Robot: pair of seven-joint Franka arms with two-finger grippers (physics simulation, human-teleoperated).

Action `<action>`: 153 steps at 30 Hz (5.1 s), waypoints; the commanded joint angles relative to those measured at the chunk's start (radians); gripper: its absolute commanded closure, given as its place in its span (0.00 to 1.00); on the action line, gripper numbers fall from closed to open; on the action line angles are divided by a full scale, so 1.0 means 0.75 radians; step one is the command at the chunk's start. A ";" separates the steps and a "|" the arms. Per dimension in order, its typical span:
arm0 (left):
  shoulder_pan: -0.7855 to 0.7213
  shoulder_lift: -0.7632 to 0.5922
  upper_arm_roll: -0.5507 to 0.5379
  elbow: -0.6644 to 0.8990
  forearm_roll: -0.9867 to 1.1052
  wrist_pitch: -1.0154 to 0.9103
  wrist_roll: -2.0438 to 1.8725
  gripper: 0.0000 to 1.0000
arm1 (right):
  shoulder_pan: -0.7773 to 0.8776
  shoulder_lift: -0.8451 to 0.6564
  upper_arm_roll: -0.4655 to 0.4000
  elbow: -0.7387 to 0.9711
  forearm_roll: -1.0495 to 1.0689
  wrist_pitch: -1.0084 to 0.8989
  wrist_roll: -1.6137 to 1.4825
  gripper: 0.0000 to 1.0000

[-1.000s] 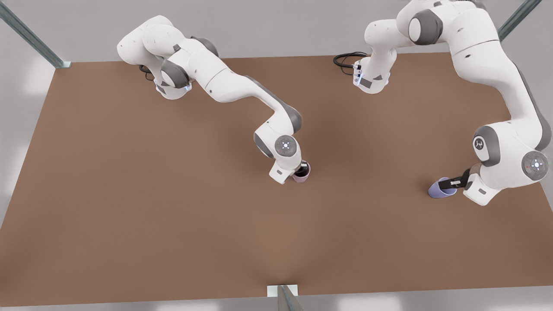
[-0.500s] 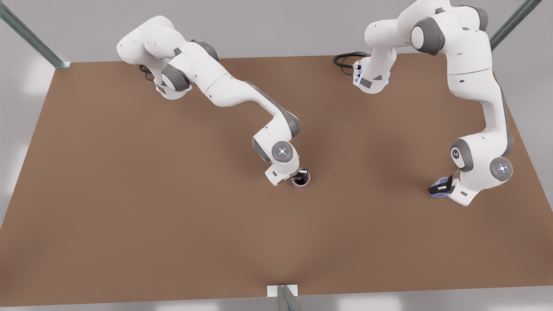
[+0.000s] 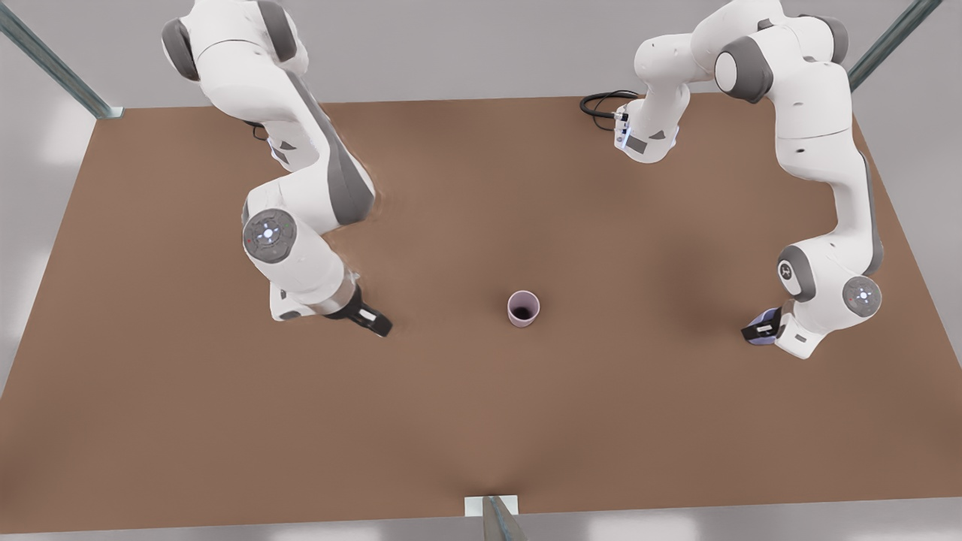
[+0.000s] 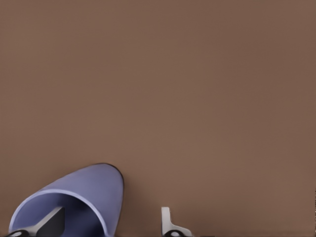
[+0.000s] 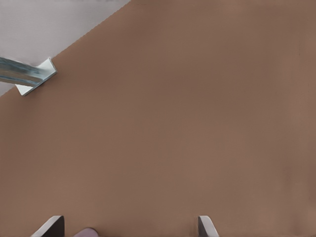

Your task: Stack the cups, with the pink cup at the bottom and the purple cup at the top

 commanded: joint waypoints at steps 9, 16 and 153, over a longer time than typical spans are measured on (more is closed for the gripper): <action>0.000 0.017 0.002 0.001 -0.019 0.005 -0.001 0.58 | -0.656 -0.334 0.238 -0.175 -0.343 -0.306 -1.195 0.00; 0.000 0.017 0.002 0.003 -0.019 0.011 -0.011 0.79 | -0.635 -0.229 0.174 -0.075 -0.332 -0.294 -1.238 0.00; -0.221 -0.535 -0.483 0.557 0.263 -0.961 0.011 0.00 | -0.664 -0.168 0.170 -0.022 -0.271 -0.067 -1.238 0.00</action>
